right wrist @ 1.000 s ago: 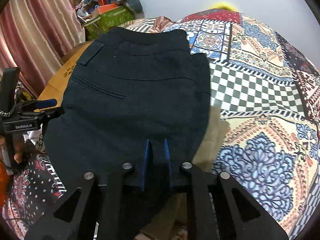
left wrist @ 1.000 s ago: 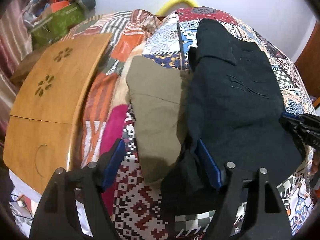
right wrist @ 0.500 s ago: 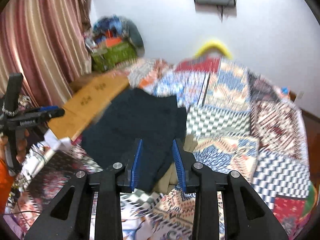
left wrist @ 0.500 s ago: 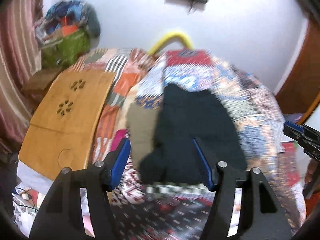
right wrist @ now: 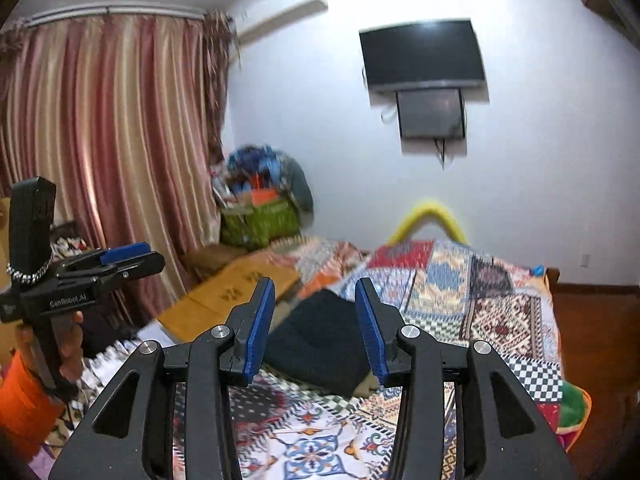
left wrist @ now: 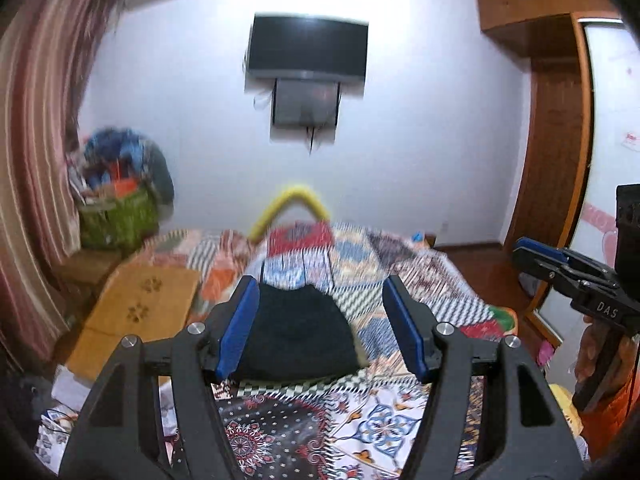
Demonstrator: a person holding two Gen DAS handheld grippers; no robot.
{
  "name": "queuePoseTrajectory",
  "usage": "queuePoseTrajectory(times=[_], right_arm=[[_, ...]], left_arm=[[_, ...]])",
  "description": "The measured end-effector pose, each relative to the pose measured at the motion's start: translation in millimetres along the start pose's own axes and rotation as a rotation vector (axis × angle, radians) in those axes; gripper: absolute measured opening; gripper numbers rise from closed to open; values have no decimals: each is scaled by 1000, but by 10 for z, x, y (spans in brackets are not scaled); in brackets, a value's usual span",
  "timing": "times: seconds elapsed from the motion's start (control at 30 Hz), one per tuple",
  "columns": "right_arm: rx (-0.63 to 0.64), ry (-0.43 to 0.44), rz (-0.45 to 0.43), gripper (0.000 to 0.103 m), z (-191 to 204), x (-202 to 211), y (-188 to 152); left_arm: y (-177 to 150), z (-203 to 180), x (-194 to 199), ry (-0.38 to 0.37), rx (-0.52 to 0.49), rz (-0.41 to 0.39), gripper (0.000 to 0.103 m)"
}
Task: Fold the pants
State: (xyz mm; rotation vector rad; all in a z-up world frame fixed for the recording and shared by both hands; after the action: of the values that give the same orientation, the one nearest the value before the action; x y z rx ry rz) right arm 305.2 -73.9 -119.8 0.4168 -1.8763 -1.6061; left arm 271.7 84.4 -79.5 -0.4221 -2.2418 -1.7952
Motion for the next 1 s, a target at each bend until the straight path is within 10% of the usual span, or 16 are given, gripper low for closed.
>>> queuePoseTrajectory(times=[0.37,0.7,1.0], right_arm=[[-17,-12,-146,68,329,623,-24],[-46,-65,-187,103,395,781,-68],[-6,-93,-186,103,494,823,-94]], left_arm=[[-151,-515,1082,-18,-22,-176,72],[-338,-535,1389,1,1,-224,103],[-439,-481,1384,10,13,-205,103]])
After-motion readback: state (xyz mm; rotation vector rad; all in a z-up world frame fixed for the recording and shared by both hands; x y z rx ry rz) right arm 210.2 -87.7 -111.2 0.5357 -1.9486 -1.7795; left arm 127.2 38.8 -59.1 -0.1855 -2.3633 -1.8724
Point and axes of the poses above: each gripper's, at about its wrist camera, not at the fingertips, and x roughly against the way its jaws point, z to its left, y to its top, the point moved 6 cm from there along -x, roughly the way its jaws point, and after that the axes turned 10 degrees about x, right-handed, at the moved point
